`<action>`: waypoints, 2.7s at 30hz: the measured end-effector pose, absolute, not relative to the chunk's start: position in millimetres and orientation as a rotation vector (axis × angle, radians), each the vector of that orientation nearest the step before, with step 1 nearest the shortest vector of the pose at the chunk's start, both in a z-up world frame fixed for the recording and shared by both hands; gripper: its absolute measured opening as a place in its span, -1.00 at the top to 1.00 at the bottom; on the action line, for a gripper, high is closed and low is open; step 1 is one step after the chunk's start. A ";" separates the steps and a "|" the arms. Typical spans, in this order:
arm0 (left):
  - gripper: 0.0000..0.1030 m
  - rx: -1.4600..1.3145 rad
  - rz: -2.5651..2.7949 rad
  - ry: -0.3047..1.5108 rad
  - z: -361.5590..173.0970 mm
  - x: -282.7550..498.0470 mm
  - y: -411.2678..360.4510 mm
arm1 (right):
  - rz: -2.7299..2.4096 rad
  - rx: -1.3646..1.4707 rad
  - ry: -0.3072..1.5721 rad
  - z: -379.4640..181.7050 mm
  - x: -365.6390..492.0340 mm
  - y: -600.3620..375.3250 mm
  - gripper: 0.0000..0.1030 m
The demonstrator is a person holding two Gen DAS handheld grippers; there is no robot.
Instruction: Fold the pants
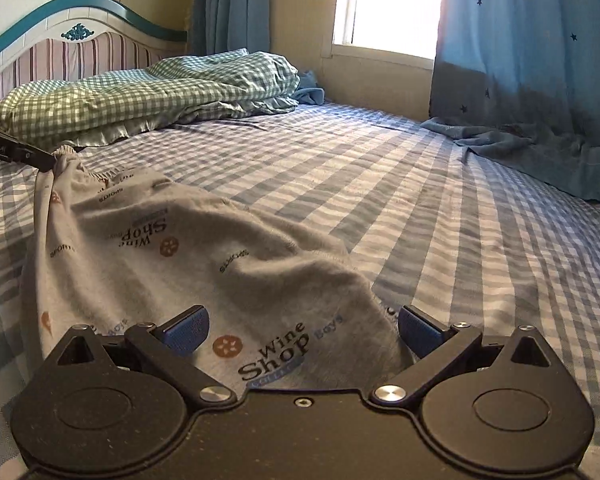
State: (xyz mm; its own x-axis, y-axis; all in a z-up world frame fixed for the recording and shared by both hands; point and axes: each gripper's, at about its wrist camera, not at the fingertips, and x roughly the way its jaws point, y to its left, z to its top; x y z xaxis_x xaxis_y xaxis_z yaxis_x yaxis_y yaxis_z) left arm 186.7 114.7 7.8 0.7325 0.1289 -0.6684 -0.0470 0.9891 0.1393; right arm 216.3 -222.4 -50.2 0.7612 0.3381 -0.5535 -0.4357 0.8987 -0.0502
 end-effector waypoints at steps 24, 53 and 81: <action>-0.50 0.298 -0.100 0.631 -20.2 160.0 -5.5 | 0.616 -0.030 0.711 -27.1 284.5 -237.7 0.77; -0.71 0.110 -0.073 0.739 -44.2 150.0 19.3 | 0.436 0.576 0.847 -42.1 361.1 -292.0 1.00; -0.97 0.332 0.138 0.607 8.8 180.7 -8.2 | -0.202 -0.219 0.482 -48.3 62.3 -362.5 -0.99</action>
State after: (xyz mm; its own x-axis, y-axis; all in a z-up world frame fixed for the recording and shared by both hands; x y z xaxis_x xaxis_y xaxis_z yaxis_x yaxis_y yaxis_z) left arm 180.7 -8.2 8.8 0.8140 0.2235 -0.5362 -0.0300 0.9380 0.3454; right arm 62.3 -362.5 -48.3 0.8670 -0.2429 -0.4352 0.1403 0.9568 -0.2546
